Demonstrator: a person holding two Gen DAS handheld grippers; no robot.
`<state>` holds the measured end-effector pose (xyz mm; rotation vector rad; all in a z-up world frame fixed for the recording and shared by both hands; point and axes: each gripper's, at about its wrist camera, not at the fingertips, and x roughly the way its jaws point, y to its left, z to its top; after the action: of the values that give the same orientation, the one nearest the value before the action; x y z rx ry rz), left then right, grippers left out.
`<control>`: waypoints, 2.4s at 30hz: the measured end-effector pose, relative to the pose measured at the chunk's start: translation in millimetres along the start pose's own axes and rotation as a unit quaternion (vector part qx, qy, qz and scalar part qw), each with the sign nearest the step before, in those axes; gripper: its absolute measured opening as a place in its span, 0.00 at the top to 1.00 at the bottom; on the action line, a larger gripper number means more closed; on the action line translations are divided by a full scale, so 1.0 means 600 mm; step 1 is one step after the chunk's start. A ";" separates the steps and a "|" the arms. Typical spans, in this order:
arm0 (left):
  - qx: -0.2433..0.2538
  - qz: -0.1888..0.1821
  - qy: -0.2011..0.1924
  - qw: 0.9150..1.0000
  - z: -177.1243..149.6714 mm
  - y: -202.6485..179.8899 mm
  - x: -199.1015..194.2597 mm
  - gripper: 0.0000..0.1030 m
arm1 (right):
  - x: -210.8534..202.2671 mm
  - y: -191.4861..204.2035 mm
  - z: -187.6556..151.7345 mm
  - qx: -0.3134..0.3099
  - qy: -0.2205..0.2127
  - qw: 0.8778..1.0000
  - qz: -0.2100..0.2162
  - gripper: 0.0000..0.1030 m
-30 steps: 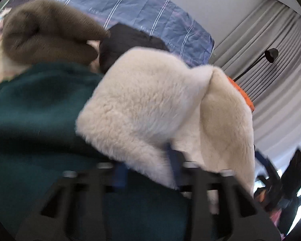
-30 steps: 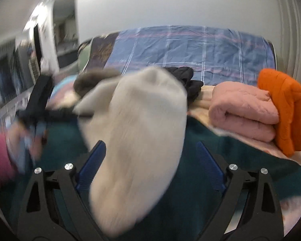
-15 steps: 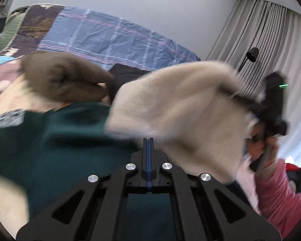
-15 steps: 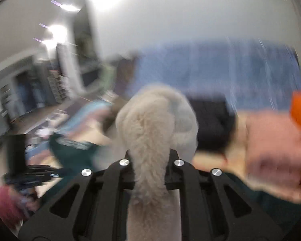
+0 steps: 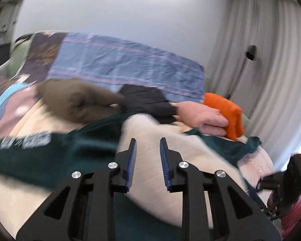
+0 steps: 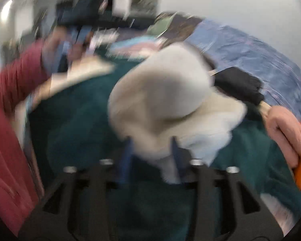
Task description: Fold large clothes
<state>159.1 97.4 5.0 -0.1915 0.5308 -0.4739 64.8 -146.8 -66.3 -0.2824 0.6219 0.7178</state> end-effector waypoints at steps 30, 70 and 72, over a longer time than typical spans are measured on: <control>-0.103 0.072 0.171 0.977 0.062 0.202 0.396 0.82 | 0.310 -0.575 0.071 0.401 0.065 0.895 -0.182 0.99; 0.034 0.014 0.174 0.984 -0.041 -0.055 0.248 0.59 | 0.261 -0.227 0.060 0.286 0.131 0.948 -0.039 0.66; 0.070 0.046 0.221 0.972 -0.114 -0.047 0.277 0.59 | 0.265 -0.202 0.024 0.257 0.106 0.958 -0.064 0.67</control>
<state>238.1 -11.2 -118.2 0.0792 0.9339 -0.4635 247.5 -144.6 -149.2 0.0851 0.9615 0.3832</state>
